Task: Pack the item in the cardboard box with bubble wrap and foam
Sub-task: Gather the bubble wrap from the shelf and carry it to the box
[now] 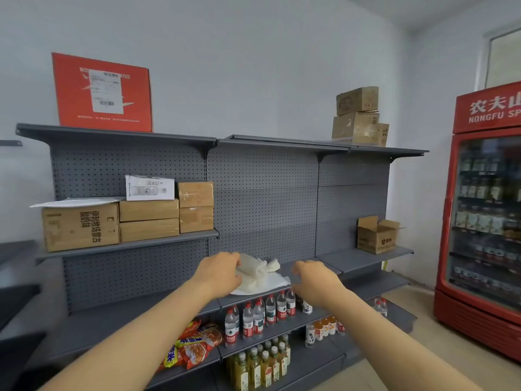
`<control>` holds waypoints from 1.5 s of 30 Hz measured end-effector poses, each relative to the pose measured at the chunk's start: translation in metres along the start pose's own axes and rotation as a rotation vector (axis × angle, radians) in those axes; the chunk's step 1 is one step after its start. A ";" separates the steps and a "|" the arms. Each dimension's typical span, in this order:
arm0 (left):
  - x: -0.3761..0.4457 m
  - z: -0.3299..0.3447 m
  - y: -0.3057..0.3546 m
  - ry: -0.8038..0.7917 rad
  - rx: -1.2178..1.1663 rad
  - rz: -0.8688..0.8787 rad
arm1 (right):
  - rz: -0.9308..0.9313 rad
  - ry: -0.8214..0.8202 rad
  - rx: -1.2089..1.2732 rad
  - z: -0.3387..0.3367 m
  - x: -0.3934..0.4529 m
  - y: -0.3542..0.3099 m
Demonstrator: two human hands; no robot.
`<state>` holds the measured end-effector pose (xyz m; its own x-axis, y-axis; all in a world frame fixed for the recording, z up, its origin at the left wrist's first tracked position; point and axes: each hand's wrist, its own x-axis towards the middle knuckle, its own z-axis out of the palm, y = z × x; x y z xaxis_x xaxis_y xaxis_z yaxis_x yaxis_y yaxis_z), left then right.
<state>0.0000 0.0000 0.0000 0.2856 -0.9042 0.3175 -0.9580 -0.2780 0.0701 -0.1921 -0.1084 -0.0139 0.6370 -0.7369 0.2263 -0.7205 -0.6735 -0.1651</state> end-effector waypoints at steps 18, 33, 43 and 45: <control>0.199 0.101 -0.026 -0.087 -0.065 -0.048 | 0.034 -0.062 0.011 0.063 0.200 0.073; 0.375 0.188 -0.100 -0.199 -0.095 -0.126 | 0.048 -0.169 0.064 0.137 0.404 0.103; 0.497 0.255 -0.135 -0.278 -0.152 -0.098 | 0.074 -0.235 0.064 0.195 0.535 0.120; 0.513 0.272 -0.140 -0.300 -0.166 -0.115 | 0.076 -0.249 0.056 0.208 0.555 0.127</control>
<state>0.2877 -0.5131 -0.1041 0.3626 -0.9319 0.0086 -0.9033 -0.3492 0.2492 0.1267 -0.6152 -0.1091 0.6345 -0.7723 -0.0311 -0.7569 -0.6128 -0.2270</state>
